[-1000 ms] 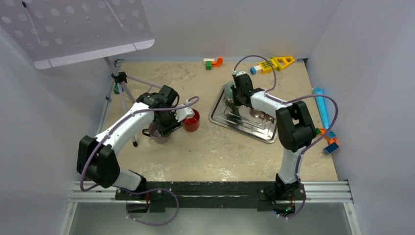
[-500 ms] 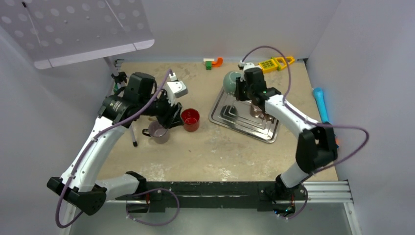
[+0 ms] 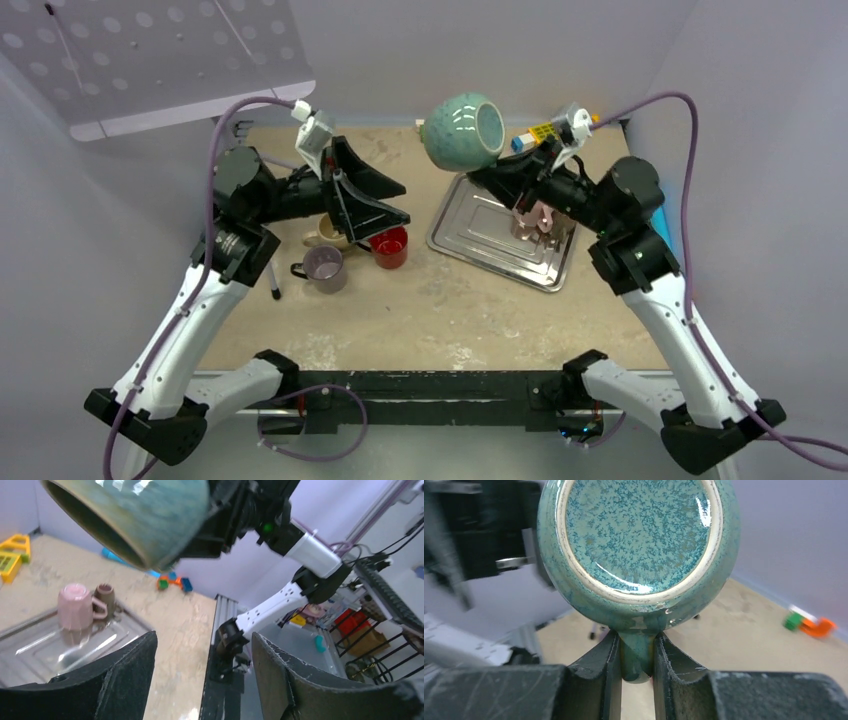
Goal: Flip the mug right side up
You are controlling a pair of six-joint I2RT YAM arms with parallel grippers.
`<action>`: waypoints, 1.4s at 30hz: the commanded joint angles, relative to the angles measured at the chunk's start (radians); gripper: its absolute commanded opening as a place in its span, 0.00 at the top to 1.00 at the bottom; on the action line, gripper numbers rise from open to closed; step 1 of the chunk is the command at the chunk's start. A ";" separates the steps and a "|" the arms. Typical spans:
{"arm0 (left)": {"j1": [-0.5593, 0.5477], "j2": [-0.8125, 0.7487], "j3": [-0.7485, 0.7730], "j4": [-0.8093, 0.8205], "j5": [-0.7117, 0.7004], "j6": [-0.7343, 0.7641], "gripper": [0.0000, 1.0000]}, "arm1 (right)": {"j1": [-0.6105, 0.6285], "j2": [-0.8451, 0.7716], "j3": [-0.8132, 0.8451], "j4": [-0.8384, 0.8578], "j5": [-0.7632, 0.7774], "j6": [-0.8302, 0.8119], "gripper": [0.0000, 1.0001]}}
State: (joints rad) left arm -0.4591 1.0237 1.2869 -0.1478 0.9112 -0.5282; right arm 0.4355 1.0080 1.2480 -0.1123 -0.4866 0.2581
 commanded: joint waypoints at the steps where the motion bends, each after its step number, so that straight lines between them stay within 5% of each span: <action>1: 0.002 0.014 -0.005 0.371 0.062 -0.229 0.27 | 0.025 -0.097 -0.030 0.341 -0.261 0.143 1.00; 19: -0.056 0.046 0.050 0.586 0.092 -0.410 0.27 | 0.135 -0.005 -0.054 0.588 -0.318 0.272 1.00; 21: -0.057 0.052 0.067 0.562 0.057 -0.418 0.33 | 0.139 0.024 -0.064 0.583 -0.314 0.265 1.00; 23: -0.058 0.058 0.078 0.520 0.016 -0.416 0.52 | 0.139 0.048 -0.075 0.548 -0.306 0.244 1.00; 25: -0.055 0.047 0.071 0.412 -0.049 -0.384 0.89 | 0.140 0.054 -0.085 0.493 -0.273 0.208 1.00; 26: -0.055 0.038 0.063 0.318 -0.096 -0.348 1.00 | 0.139 0.050 -0.087 0.453 -0.254 0.179 0.90; 30: -0.052 0.042 0.102 -0.278 -0.376 -0.051 1.00 | 0.133 0.008 -0.067 0.134 0.043 0.023 0.41; 35: -0.063 0.158 0.148 -0.718 -0.512 0.330 1.00 | 0.075 -0.027 -0.104 -0.096 0.351 0.000 0.25; 42: -0.120 0.440 0.286 -1.176 -0.578 0.642 1.00 | -0.150 0.168 -0.061 -0.317 0.649 0.039 0.23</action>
State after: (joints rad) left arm -0.5457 1.4265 1.4418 -1.0615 0.3798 -0.1410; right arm 0.3775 1.0523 1.1534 -0.2626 -0.0769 0.3019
